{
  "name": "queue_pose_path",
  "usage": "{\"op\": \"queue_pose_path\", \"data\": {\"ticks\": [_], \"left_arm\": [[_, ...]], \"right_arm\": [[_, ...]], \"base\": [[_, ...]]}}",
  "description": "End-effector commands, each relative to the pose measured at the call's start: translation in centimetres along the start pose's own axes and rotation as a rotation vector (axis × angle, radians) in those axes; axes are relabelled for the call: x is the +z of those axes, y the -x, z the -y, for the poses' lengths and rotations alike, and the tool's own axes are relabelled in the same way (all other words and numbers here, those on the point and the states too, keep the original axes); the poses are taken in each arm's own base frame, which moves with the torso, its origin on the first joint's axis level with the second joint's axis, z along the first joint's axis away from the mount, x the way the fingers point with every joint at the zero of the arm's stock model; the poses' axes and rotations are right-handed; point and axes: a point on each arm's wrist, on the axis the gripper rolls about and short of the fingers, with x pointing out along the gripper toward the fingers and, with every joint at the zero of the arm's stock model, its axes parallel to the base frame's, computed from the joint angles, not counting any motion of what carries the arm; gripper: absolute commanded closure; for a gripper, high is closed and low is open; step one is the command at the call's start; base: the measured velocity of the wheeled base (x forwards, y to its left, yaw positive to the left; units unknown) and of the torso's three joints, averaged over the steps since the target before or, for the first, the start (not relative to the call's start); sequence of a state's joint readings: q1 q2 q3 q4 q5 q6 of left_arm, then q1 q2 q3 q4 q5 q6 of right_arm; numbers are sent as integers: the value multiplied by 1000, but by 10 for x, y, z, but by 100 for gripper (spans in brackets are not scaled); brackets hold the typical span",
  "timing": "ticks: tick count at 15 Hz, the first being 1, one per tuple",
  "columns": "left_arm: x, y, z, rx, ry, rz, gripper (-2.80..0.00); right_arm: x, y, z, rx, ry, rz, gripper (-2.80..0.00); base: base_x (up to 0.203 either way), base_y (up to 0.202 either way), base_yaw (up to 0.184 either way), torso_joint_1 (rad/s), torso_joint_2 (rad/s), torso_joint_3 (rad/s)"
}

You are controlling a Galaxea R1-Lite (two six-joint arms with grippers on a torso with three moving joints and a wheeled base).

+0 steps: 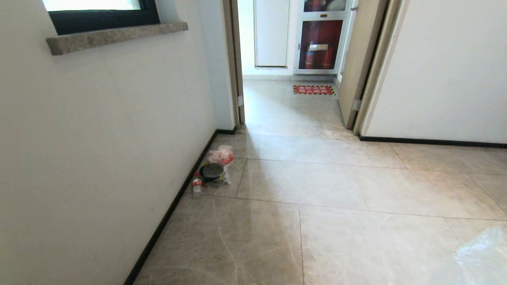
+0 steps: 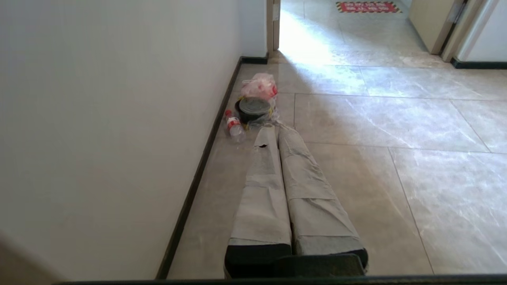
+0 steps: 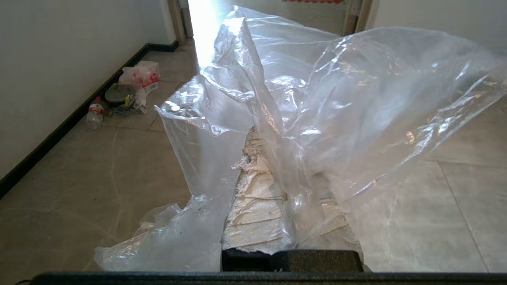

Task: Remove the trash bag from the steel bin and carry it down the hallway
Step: Put the trash bag at the door

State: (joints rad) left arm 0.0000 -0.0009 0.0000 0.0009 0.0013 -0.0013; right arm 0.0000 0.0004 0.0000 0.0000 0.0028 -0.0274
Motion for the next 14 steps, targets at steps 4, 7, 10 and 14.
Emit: {"op": "queue_pose_path", "data": {"ticks": [4,7,10,14], "left_arm": [[0,0,0,0,0,-2,0],[0,0,0,0,0,-1,0],[0,0,0,0,3,-2,0],[0,0,0,0,0,-2,0]], "right_arm": [[0,0,0,0,0,-1,0],[0,0,0,0,2,-1,0],[0,0,0,0,1,-1,0],[0,0,0,0,2,-1,0]], "base": [[193,0,1,2,3,2],[186,0,1,3,2,3],[191,0,3,3,4,2],[182,0,2,3,2,4]]}}
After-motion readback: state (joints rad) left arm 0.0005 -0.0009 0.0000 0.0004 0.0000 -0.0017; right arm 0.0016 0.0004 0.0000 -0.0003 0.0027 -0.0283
